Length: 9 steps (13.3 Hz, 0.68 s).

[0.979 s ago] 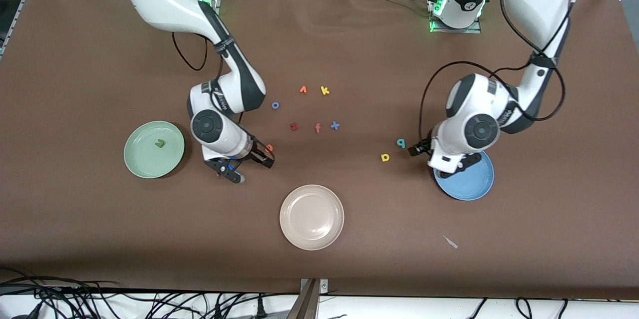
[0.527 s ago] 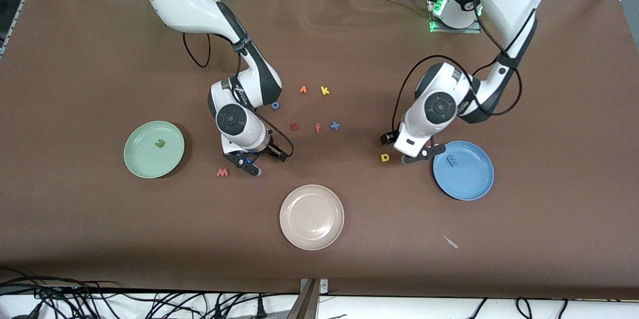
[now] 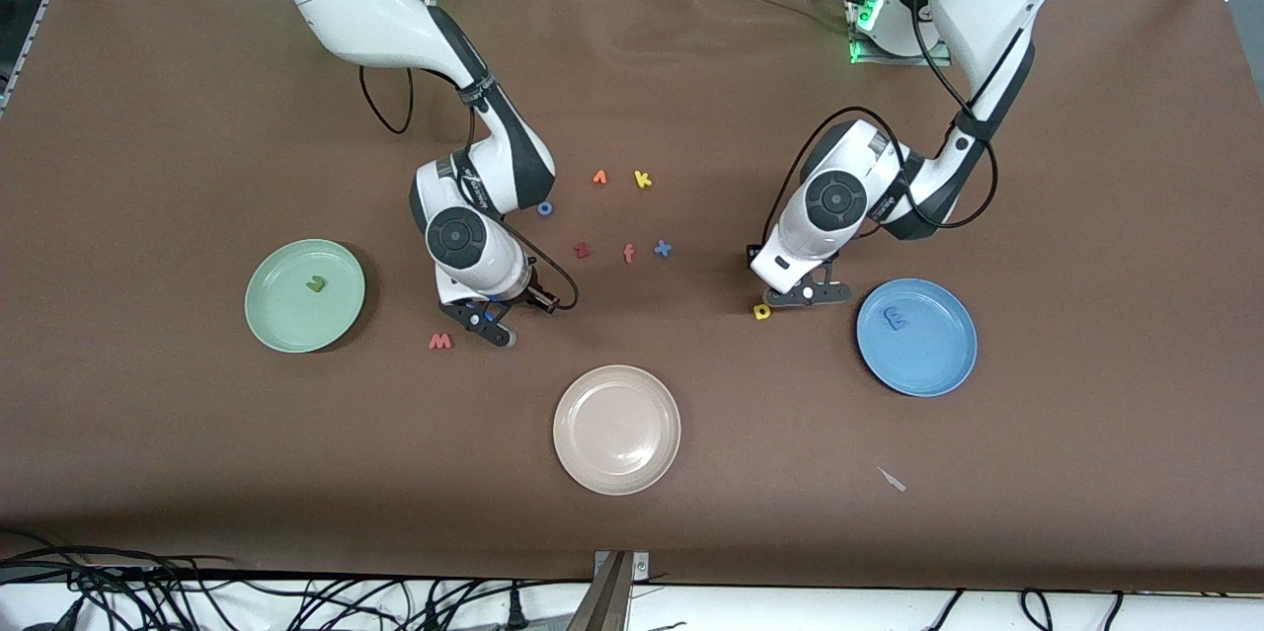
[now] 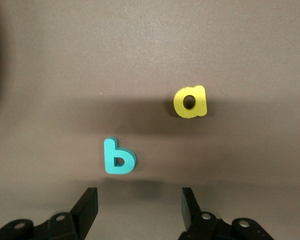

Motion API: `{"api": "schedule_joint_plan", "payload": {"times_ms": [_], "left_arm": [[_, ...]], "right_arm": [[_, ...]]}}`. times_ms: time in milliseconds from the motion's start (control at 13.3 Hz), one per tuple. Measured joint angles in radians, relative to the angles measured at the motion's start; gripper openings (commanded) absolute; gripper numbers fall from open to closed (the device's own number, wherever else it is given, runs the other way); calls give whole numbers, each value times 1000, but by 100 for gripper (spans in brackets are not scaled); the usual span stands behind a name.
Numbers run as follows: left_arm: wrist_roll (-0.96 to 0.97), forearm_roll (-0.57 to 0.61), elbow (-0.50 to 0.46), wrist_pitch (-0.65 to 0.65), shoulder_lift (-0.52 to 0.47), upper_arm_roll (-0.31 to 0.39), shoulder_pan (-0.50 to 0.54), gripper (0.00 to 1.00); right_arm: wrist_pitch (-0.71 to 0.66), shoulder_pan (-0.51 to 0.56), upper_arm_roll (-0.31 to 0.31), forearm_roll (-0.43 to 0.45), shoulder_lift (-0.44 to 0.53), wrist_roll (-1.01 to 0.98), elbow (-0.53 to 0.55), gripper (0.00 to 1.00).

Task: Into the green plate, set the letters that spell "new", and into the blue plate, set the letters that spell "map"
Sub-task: 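Grasp the e with the right gripper while the left gripper grasps the b, then place the e on the green plate while the left gripper places the b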

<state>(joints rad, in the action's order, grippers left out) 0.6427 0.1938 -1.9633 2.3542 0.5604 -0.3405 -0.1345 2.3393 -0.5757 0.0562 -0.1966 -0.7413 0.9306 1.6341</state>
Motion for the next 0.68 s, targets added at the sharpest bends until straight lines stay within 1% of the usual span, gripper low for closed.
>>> {"api": "schedule_joint_plan", "payload": {"times_ms": [75,151,301,377,603,678], "left_arm": [[-25,0,0,6,3,3,2,73],[-42,0,0,20,8,6,6,64],[-57,0,0,45,21,10,18,54],[-61,0,0,50,27,10,23,51],[-65,0,0,59,38,10,26,35],[-65,0,0,59,38,9,26,18]], "right_arm": [[0,0,0,0,0,-3,0,27],[0,0,0,0,0,-5,0,22],[0,0,0,0,0,-6,0,19],[0,0,0,0,0,-6,0,19],[1,0,0,0,0,-6,1,18],[3,0,0,0,0,-6,2,18]]}}
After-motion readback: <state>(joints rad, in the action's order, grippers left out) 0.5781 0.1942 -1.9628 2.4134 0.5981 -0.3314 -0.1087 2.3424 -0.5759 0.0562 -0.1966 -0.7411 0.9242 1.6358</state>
